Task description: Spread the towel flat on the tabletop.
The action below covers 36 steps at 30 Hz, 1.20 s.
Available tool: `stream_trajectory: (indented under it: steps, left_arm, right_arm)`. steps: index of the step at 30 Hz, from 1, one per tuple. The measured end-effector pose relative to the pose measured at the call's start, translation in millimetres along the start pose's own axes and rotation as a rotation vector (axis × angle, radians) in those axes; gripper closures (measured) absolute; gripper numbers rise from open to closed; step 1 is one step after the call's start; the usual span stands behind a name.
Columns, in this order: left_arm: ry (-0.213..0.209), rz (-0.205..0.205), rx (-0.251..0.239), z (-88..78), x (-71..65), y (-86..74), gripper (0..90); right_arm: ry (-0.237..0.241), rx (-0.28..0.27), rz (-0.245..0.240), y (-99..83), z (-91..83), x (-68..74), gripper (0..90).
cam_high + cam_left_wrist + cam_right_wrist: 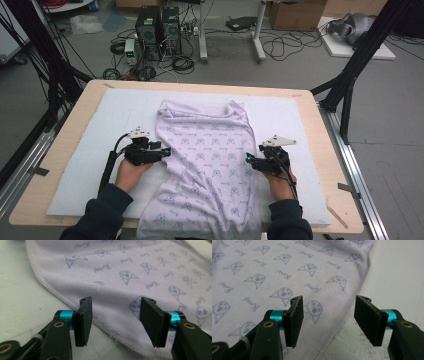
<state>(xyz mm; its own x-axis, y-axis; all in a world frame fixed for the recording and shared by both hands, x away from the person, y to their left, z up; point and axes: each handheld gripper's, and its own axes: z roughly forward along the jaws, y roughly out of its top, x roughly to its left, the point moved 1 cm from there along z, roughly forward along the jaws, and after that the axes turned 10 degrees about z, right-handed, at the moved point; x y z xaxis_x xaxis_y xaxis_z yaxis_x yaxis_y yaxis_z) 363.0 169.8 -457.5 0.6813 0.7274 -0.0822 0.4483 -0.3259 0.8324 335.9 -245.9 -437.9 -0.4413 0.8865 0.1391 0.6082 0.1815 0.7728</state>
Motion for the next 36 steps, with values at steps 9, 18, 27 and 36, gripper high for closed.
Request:
stream_trajectory:
  steps: [9,18,27,36]
  left_arm:
    - [0.068,0.164,0.062,4.0,-16.0,2.2,87.6]
    - [0.103,0.052,-0.013,-11.9,12.9,3.6,88.4]
    - [0.149,0.023,-0.021,-14.6,32.0,-2.2,88.3]
    - [0.113,-0.053,-0.043,-12.9,40.2,-2.8,88.3]
  right_arm:
    - [0.023,-0.014,0.005,2.1,-0.4,2.3,40.2]
    - [0.044,-0.010,-0.020,5.4,6.3,13.2,40.5]
    - [0.007,-0.017,0.016,9.6,15.2,16.2,43.6]
    - [-0.042,0.068,-0.014,12.3,40.0,11.5,86.4]
